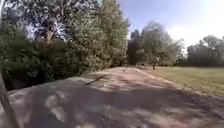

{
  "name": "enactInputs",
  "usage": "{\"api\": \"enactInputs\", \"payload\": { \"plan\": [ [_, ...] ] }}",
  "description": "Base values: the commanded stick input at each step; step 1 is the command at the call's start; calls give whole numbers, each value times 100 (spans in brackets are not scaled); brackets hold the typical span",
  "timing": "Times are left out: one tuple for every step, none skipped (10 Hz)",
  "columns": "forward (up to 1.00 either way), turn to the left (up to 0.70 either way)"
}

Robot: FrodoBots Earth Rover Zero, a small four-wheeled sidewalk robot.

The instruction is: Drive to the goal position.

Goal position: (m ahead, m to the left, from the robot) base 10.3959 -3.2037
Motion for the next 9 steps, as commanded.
{"api": "enactInputs", "payload": {
  "plan": [
    [70,0],
    [70,0],
    [70,0],
    [70,0],
    [70,0],
    [70,0],
    [70,0],
    [70,0],
    [70,0]
  ]
}}
